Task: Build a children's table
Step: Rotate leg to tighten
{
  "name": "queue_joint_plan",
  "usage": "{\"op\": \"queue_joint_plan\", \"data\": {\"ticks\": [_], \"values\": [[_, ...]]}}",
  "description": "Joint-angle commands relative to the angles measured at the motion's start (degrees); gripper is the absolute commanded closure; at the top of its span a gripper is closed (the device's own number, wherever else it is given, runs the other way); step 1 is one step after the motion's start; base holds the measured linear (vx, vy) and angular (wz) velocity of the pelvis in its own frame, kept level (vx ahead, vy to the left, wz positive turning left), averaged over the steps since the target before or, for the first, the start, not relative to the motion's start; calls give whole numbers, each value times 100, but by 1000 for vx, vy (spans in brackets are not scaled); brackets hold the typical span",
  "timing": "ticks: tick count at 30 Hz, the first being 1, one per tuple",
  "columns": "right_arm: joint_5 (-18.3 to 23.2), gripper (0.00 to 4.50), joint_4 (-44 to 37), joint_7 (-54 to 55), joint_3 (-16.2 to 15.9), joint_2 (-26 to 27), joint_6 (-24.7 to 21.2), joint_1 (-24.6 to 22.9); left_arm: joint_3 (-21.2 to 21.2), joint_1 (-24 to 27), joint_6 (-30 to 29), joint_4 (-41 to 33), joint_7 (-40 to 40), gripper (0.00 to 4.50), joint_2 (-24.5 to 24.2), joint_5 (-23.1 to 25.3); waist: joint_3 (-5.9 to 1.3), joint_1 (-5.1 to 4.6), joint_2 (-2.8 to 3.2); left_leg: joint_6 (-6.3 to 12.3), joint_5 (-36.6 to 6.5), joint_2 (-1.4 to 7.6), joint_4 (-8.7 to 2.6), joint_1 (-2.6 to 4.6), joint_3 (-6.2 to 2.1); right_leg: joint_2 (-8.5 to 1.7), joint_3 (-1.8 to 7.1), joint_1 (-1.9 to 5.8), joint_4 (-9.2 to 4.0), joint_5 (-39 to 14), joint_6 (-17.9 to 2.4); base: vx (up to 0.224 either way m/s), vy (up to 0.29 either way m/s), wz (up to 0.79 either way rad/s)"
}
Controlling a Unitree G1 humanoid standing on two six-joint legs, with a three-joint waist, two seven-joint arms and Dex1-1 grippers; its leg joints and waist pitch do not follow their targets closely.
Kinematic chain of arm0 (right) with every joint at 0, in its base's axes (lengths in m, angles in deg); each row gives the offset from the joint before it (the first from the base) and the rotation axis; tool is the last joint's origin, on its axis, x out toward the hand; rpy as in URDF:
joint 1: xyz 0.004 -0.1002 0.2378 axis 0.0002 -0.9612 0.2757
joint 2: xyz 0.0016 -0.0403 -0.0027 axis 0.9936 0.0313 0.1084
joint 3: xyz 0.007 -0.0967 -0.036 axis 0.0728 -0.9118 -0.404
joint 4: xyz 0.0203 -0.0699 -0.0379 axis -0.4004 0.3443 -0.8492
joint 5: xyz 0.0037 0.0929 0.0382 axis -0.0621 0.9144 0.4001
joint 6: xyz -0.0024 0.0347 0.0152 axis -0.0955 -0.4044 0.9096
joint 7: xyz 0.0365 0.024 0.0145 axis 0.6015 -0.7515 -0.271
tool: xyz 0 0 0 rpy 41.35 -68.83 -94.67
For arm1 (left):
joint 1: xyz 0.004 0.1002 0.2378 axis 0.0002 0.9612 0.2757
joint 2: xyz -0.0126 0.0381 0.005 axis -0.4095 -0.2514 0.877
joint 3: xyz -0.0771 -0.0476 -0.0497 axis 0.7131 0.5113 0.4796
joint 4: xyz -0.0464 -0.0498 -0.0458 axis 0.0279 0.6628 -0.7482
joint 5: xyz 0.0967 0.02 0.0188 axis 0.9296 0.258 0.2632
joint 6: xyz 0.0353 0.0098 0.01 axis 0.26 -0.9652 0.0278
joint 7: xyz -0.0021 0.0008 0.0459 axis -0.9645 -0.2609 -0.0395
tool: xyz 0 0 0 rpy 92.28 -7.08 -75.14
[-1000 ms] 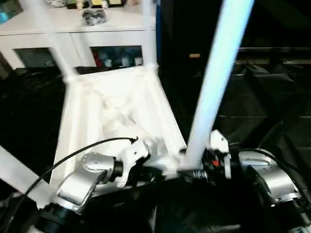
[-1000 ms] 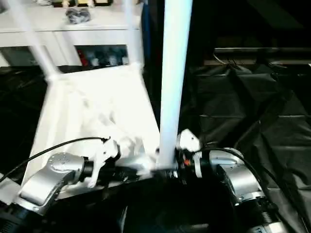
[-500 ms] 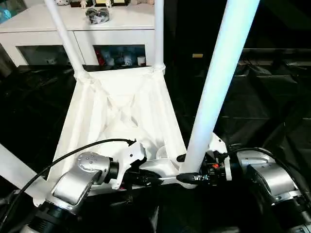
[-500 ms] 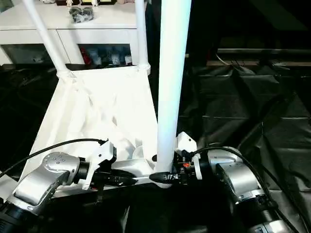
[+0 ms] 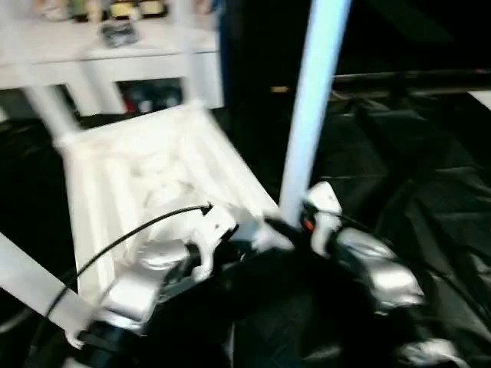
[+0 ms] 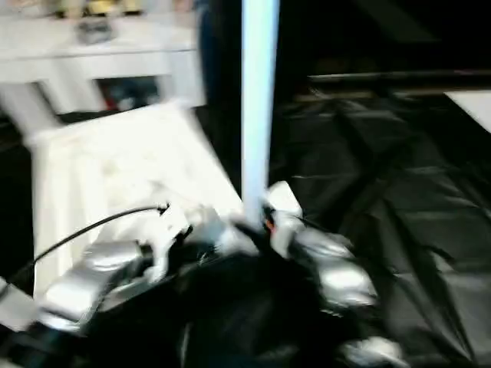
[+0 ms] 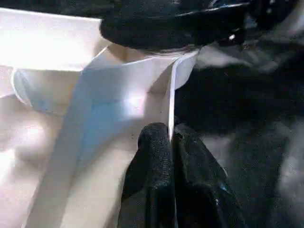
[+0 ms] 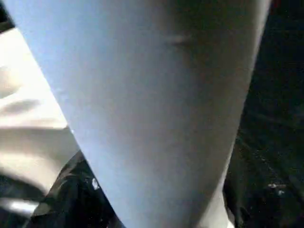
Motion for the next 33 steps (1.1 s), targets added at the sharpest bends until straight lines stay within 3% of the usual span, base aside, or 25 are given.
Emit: {"op": "queue_joint_plan", "data": {"ticks": [1,2,3,8,12,13,17,19,21,23,25,29,33], "values": [[-253,193,467,222,-226,231,-180,-128,-213,-76,170,-216,103,450,439,-293,-208,46,-99,107,-1735,320,-445,2,-186,-541,318,166,-630,-2588,-719,0,0,0],[-260,158,448,202,-246,273,-160,-134,-232,-60,162,-242,144,450,507,-308,-211,49,-118,134,-1693,322,-445,-4,-174,-534,324,166,-632,-2532,-722,0,0,0],[-266,158,434,152,-286,294,-118,-140,-259,-30,150,-289,145,450,546,-323,-224,72,-96,171,-1594,330,-444,-2,-174,-529,327,169,-612,-2362,-750,0,0,0],[-242,105,393,-66,-332,201,-58,-106,-317,52,194,-400,-63,450,420,-393,-247,95,-109,350,-1225,335,-423,-38,-147,-517,329,202,-540,-1625,-954,0,0,0],[-225,105,352,-532,-461,-48,56,-70,-342,62,248,-490,-383,450,221,-457,-244,110,-108,395,-1204,340,-416,-39,-142,-521,323,209,-544,-1681,-966,0,0,0],[-151,105,163,-1173,-600,-297,268,-140,-345,49,255,-511,-609,450,77,-529,-246,112,-98,400,-1194,338,-411,-38,-139,-521,323,210,-543,-1632,-985,0,0,0],[76,105,-268,-2241,-804,-687,366,-317,-354,14,257,-533,-953,450,-155,-605,-264,200,-105,556,-1054,350,-377,-31,-125,-510,331,225,-513,-1328,-1035,0,0,0],[213,105,-469,-2665,-867,-851,317,-393,-350,-7,273,-525,-1085,450,-252,-627,-260,226,-99,607,-999,364,-385,-30,-129,-503,317,218,-496,-1185,-1115,0,0,0],[444,105,-832,-3365,-1029,-1184,70,-516,-329,-31,290,-503,-1380,450,-446,-707,-265,257,-91,608,-1055,379,-373,28,-114,-494,333,185,-505,-1173,-1161,0,0,0],[721,105,-1184,-3957,-1129,-1483,-256,-621,-297,-30,252,-501,-1811,450,-712,-859,-256,318,-88,630,-1092,388,-383,15,-110,-482,329,198,-488,-1208,-1165,0,0,0],[810,132,-1264,-4108,-1141,-1548,-370,-641,-291,-40,245,-486,-1928,450,-794,-903,-253,353,-89,598,-1116,403,-388,20,-109,-488,329,178,-490,-1254,-1168,0,0,0],[910,143,-1445,-4539,-1234,-1751,-503,-725,-264,-102,259,-400,-2236,450,-1021,-986,-253,395,-91,477,-1208,412,-398,40,-106,-507,336,172,-502,-1467,-1146,0,0,0],[885,179,-1529,-4718,-1302,-1858,-601,-745,-225,-160,301,-291,-2415,450,-1147,-1023,-260,411,-106,429,-1130,405,-400,14,-110,-516,340,190,-484,-1410,-1106,0,0,0]]}}
